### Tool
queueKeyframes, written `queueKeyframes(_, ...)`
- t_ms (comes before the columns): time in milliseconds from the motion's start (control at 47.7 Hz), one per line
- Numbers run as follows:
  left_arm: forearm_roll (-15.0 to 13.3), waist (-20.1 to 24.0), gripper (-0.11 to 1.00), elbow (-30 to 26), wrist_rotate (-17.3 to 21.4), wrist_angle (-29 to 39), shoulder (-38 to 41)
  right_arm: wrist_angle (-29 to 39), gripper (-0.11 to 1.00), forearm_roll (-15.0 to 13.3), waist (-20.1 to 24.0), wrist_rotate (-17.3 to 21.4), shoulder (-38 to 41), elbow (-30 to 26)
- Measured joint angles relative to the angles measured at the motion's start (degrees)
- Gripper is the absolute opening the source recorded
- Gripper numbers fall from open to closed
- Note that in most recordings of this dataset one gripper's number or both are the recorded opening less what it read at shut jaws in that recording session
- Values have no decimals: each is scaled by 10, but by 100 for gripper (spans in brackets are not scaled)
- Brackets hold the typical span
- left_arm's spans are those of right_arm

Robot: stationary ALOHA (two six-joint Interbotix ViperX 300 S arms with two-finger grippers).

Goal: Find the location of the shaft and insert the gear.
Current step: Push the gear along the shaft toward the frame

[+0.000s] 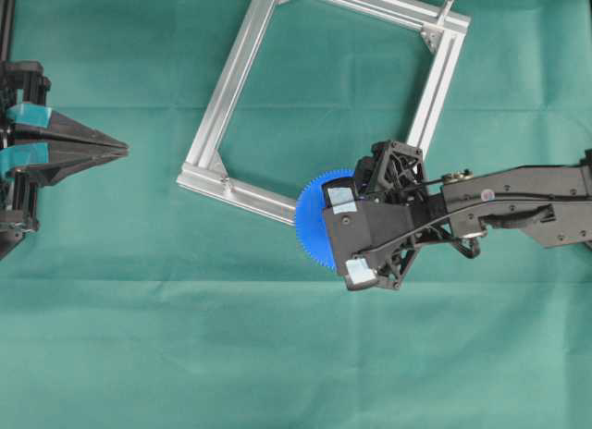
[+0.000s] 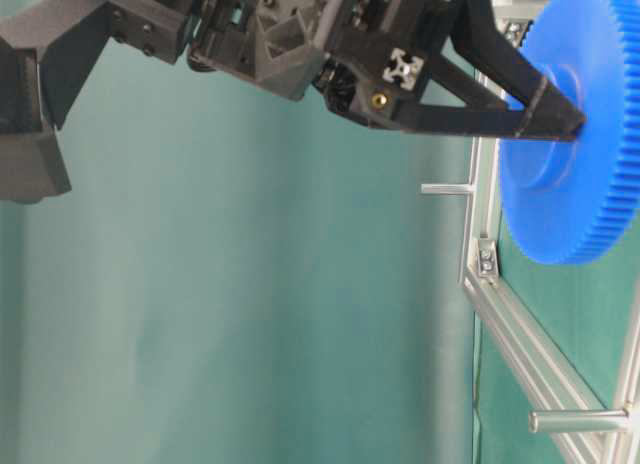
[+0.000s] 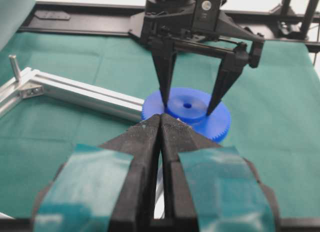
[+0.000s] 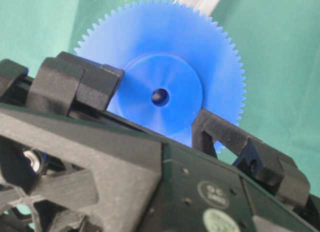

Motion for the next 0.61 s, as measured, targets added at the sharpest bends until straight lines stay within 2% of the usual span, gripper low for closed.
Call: queueKeyframes(608, -1, 0, 1, 0, 0, -1, 0, 0, 68, -3, -4, 0, 1, -2)
